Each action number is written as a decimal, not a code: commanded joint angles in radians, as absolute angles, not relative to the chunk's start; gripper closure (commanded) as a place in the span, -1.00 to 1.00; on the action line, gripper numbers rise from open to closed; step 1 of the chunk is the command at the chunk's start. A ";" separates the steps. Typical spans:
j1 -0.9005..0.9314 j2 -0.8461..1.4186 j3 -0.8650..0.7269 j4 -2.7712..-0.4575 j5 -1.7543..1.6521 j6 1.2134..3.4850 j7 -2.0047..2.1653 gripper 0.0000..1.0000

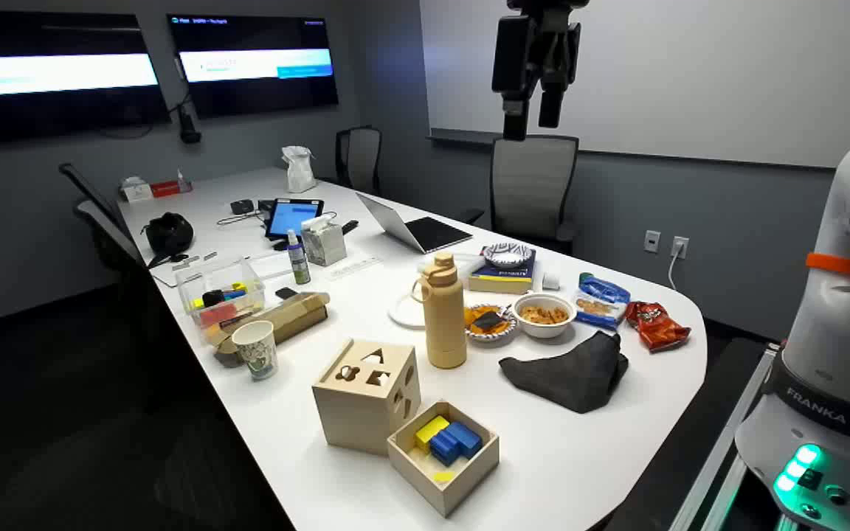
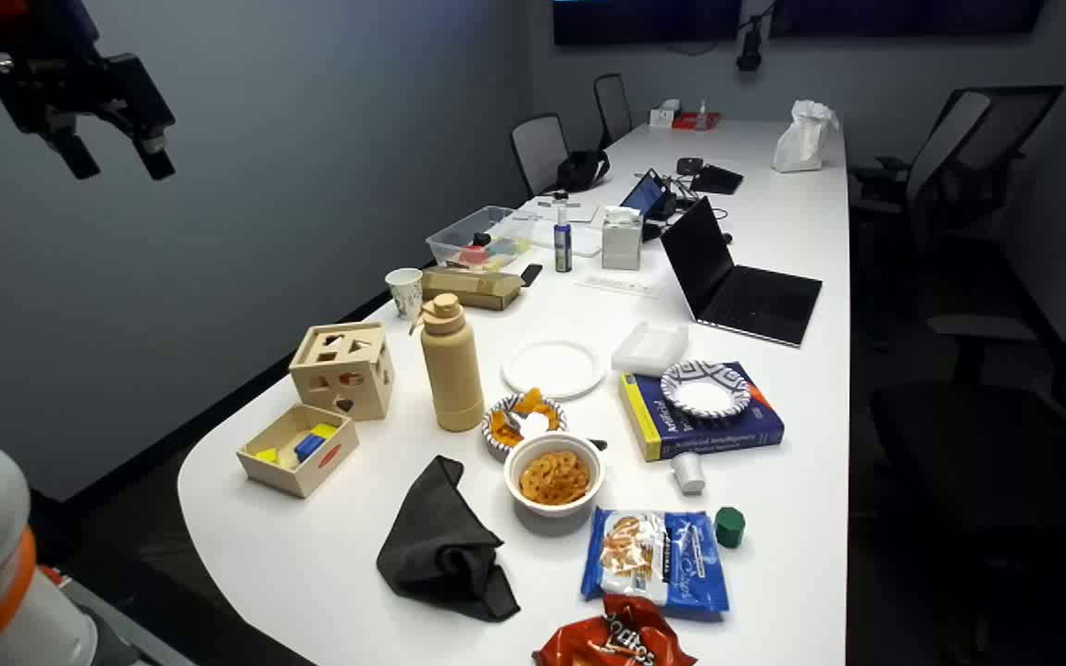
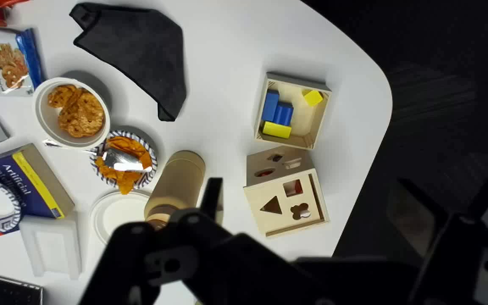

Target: Unfold the towel.

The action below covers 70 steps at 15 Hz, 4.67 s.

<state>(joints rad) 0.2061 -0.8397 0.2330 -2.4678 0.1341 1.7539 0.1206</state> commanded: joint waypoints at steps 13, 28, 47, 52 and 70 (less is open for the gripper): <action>0.082 -0.701 -0.106 -2.643 0.106 1.940 -0.246 -1.00; -0.111 -0.055 -0.228 -2.581 0.112 2.390 -0.307 -1.00; -0.409 0.474 -0.098 -2.330 0.450 2.453 -0.487 -1.00; -0.458 0.488 -0.064 -2.335 0.467 2.435 -0.497 -1.00; -0.499 0.510 -0.021 -2.384 0.543 2.422 -0.505 0.15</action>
